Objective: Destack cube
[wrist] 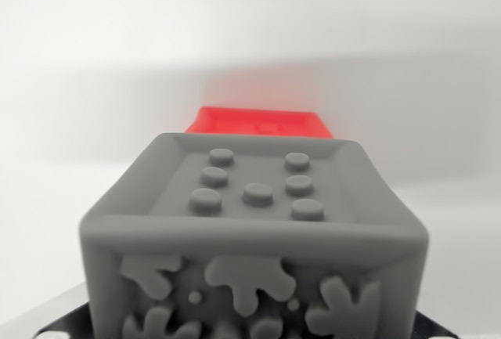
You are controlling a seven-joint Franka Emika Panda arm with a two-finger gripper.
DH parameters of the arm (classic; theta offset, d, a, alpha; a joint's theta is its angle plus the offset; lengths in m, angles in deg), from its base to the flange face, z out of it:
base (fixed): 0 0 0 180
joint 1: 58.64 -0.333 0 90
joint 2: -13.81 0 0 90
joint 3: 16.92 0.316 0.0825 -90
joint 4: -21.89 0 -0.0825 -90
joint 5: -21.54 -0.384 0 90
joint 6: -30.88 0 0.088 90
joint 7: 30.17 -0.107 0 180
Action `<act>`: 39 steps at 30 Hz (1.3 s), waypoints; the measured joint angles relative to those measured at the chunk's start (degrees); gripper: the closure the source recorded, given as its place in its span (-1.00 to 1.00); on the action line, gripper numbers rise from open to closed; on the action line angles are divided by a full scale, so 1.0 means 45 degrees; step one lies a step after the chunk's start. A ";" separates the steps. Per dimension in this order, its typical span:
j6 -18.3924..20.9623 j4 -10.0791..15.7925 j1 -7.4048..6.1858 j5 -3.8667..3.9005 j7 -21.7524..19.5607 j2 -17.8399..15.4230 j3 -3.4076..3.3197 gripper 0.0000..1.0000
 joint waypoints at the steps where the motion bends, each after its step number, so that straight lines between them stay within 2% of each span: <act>1: 0.0051 0.0006 0.0000 0.0000 0.0000 -0.0049 0.0000 1.00; 20: 0.1004 0.0071 0.0001 -0.0021 0.0011 -0.1092 0.0018 1.00; 39: 0.2432 -0.0089 0.0001 -0.0072 0.0041 -0.2380 0.0034 1.00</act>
